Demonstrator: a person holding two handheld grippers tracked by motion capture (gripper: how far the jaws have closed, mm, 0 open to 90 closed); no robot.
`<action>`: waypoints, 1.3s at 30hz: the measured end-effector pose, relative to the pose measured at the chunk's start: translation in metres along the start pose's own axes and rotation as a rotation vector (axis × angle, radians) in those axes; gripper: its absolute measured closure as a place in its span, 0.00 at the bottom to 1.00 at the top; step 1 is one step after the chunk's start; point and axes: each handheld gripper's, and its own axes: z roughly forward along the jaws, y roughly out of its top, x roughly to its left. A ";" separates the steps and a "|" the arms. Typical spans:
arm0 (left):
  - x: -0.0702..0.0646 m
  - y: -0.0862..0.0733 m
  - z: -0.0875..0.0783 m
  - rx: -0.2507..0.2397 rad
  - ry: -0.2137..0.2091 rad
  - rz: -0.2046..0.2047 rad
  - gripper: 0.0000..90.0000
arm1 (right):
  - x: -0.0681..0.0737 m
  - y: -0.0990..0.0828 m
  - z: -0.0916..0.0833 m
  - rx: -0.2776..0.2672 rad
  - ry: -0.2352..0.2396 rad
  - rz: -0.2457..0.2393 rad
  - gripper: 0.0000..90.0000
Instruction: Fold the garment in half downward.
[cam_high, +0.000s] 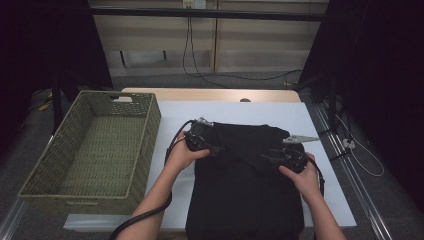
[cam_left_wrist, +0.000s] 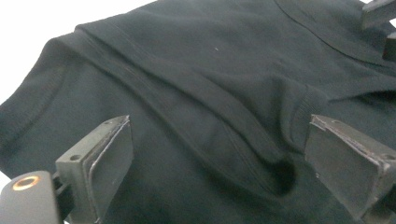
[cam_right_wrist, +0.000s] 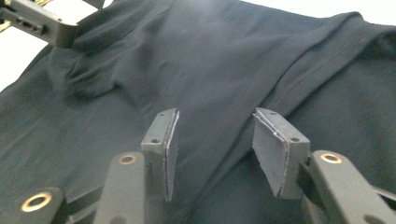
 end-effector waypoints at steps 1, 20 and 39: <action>-0.002 -0.002 0.000 -0.005 -0.005 0.002 0.10 | 0.002 -0.003 -0.001 -0.004 0.003 0.000 0.59; -0.034 -0.010 -0.002 0.038 -0.079 0.096 0.64 | 0.024 -0.020 -0.007 0.026 -0.034 -0.013 0.64; -0.043 -0.030 -0.025 0.005 -0.117 0.049 0.94 | 0.036 -0.036 -0.025 0.038 -0.053 -0.024 0.69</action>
